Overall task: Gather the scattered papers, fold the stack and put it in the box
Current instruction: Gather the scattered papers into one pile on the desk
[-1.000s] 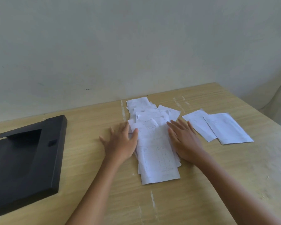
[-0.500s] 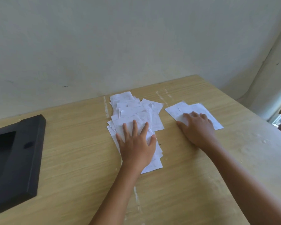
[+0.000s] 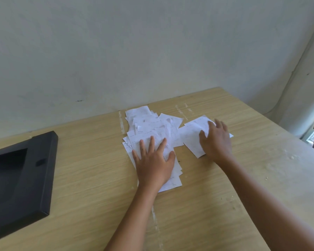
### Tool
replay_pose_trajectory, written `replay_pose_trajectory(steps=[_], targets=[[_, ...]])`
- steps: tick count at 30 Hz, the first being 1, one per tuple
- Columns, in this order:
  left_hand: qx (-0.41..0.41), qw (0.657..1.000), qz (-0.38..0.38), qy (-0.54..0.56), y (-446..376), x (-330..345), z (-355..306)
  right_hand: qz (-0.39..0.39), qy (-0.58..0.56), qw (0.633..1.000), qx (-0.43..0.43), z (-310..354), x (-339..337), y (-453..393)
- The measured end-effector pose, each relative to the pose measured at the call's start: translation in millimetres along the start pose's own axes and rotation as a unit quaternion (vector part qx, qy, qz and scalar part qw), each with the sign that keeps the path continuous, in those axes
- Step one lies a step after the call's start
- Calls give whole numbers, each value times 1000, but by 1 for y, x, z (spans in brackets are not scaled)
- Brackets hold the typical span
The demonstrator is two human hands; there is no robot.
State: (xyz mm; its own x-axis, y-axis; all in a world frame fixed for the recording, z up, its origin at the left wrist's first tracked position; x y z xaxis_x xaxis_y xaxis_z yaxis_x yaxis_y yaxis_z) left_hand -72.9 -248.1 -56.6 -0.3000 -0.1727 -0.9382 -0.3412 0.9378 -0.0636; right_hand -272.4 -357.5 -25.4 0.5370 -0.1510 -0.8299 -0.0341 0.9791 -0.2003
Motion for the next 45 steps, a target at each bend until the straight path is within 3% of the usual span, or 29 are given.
replay_pose_trajectory(steps=[2,5,10,15,20,22,24,27,28,29,31,33,35,41,43,45], targets=[[-1,1000,-3,3,0,0,0,52,51,996,46,-17,6,-3],[-2,1000,-4,8,0,-1,0,87,100,991,11,1,13,4],[5,1000,-6,3,-1,-1,2,49,-90,995,21,23,6,5],[3,1000,-10,11,-1,0,1,84,-27,995,39,10,7,3],[-1,999,-17,29,-1,-2,1,148,-91,985,5,47,33,30],[-11,998,-18,67,-1,-6,3,163,-145,976,13,55,33,35],[-22,989,-2,146,-4,-8,5,130,-188,973,35,49,22,29],[-52,928,0,369,-6,-27,18,80,-142,984,68,24,8,22],[-61,915,-20,398,-6,-35,28,77,-119,987,71,18,9,22],[-68,922,-55,377,-7,-45,40,82,-104,989,68,17,13,25],[-82,965,-116,221,-10,-59,66,98,-93,990,44,25,23,34],[-113,988,-68,76,-14,-49,82,121,-104,987,12,43,34,44],[-140,990,4,12,-14,-32,86,121,-131,984,7,59,39,50],[-93,994,14,55,-8,-28,61,99,-195,976,2,82,38,59],[-88,992,-28,84,-11,-46,69,62,-205,977,1,74,28,49],[-87,989,-72,98,-22,-68,83,20,-142,990,-14,65,19,36]])
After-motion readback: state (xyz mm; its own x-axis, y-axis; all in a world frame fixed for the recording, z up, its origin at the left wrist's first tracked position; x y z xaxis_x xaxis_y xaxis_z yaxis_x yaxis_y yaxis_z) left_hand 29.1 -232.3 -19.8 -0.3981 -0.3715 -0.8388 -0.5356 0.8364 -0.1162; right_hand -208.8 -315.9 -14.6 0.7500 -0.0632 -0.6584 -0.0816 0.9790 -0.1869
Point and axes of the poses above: each hand's wrist, its own y-axis away from the middle knuckle, its own x-axis out of the palm, z = x × y, the point moved 9 cm from there along -y, towards the middle knuckle, and after that the axes turned 1 degree about -z, right-handed, at the moved point
